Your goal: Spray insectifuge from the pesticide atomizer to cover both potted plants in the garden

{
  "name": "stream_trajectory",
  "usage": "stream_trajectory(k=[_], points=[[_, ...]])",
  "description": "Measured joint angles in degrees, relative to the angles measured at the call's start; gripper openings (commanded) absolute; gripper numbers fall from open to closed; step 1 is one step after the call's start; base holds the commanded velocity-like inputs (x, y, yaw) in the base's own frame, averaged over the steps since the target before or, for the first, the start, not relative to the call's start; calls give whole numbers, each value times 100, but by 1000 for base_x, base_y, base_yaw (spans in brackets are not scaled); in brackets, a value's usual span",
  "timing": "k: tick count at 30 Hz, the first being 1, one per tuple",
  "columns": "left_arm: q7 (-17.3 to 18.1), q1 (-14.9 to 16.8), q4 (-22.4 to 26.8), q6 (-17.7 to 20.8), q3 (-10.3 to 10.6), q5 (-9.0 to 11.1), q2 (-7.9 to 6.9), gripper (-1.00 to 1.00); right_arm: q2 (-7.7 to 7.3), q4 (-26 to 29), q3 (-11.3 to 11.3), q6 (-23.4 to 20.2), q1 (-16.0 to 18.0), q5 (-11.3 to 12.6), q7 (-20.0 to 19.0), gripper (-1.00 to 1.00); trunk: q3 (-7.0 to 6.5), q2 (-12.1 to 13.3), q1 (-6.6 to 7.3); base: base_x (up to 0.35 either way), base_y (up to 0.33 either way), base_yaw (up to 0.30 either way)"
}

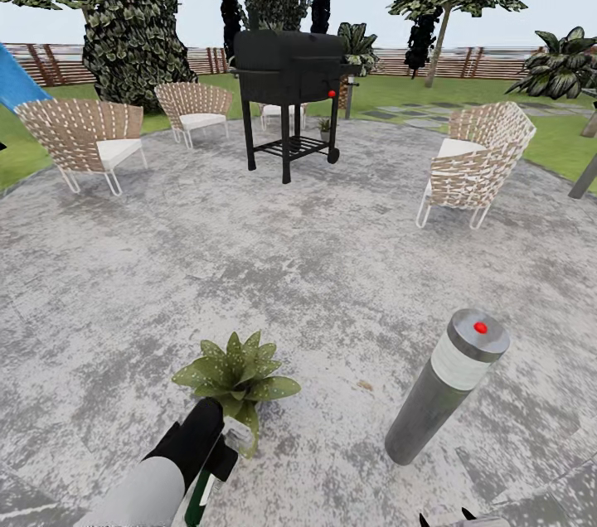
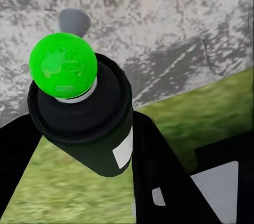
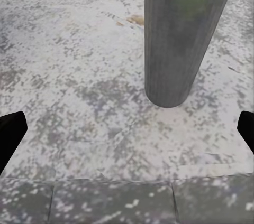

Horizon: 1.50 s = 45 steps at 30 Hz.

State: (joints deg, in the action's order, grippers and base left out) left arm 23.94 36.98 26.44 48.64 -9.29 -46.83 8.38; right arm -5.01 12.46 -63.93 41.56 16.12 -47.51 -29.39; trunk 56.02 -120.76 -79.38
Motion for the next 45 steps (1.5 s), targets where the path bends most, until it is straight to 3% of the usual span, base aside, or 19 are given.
stream_trajectory(k=[3,6,22,27,33,37,45], points=[[1,70,-4,110,-8,-17,48,-100,0,0,0,1,0,1,0,100,0,0,0,0,0,0],[3,36,-16,241,3,-42,1,-100,0,0,0,1,0,1,0,100,0,0,0,0,0,0],[-13,30,0,227,-5,-43,-31,-100,0,0,0,1,0,0,0,100,0,0,-1,-132,0,0],[-8,85,335,240,-13,-26,40,-100,0,0,0,0,0,0,0,100,0,0,0,-6,0,0],[-5,74,473,230,-11,-46,-32,-100,0,0,0,0,0,1,0,100,0,0,-2,-112,18,0],[0,71,874,238,-25,-58,-51,-100,0,-1,0,0,0,1,0,100,0,0,-3,-292,102,0],[0,36,947,233,-17,-26,-72,-100,0,-2,0,0,3,1,1,100,0,0,-3,-279,178,0]])
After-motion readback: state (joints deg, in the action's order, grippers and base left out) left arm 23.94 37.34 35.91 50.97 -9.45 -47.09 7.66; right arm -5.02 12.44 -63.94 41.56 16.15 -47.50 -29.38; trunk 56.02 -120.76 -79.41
